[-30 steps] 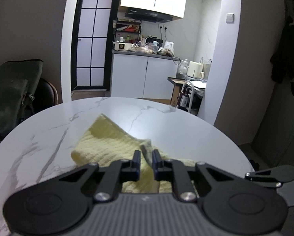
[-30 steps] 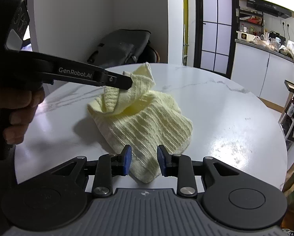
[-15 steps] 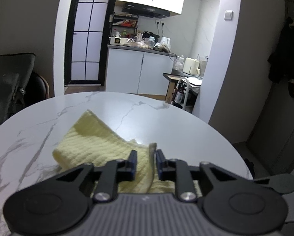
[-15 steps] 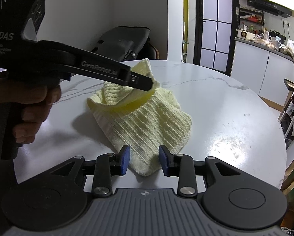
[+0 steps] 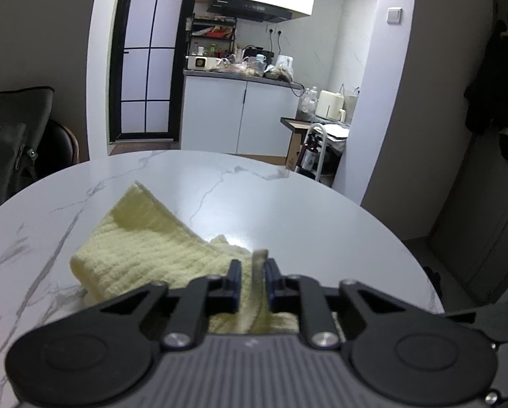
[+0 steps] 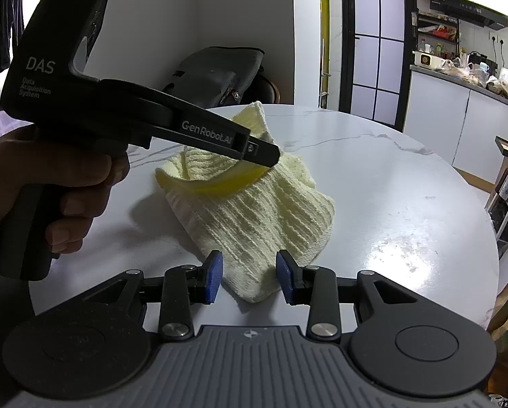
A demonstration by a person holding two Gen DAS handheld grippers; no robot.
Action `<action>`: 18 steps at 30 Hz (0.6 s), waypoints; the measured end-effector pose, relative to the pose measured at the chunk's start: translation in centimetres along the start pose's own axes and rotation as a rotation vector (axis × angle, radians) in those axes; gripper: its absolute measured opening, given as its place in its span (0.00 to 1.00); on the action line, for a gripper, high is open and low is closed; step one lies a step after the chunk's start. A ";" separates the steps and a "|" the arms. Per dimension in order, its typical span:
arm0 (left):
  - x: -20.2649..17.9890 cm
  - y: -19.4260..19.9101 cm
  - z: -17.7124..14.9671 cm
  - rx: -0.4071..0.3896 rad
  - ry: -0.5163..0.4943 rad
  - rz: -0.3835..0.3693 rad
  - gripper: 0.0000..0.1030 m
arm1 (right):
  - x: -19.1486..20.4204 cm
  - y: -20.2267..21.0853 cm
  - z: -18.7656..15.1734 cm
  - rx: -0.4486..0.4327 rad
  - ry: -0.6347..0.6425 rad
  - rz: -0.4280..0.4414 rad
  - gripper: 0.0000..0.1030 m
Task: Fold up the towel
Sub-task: 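Close the left gripper on another towel edge near the right gripper, then lift the towel off the table with both grippers, spreading it between them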
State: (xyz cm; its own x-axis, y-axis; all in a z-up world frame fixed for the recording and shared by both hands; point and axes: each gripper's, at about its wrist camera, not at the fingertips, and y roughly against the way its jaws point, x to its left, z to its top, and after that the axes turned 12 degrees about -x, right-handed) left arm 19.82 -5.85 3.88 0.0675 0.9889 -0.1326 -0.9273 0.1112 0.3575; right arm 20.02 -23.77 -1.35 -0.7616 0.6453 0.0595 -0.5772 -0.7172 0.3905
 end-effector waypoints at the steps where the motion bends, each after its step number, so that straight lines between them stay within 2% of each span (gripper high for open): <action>1: 0.1 0.2 0.0 -0.002 0.003 -0.001 0.06 | 0.0 0.0 -0.1 -0.002 0.002 -0.001 0.38; 7: 1.0 1.8 0.5 -0.040 0.013 0.013 0.05 | 0.5 0.1 -0.2 0.004 0.026 -0.017 0.38; 12: 2.1 3.2 0.9 -0.060 0.028 0.043 0.05 | 1.0 0.3 -0.2 0.014 0.028 -0.003 0.53; 18: 3.1 5.0 1.2 -0.079 0.035 0.076 0.05 | 1.3 0.1 -0.1 0.018 0.029 -0.020 0.55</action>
State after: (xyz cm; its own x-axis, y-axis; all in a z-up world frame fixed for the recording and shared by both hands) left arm 15.87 -2.06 6.37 -0.0157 0.9899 -0.1411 -0.9556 0.0267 0.2935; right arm 18.96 -23.02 -1.29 -0.7585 0.6512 0.0245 -0.5870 -0.6991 0.4083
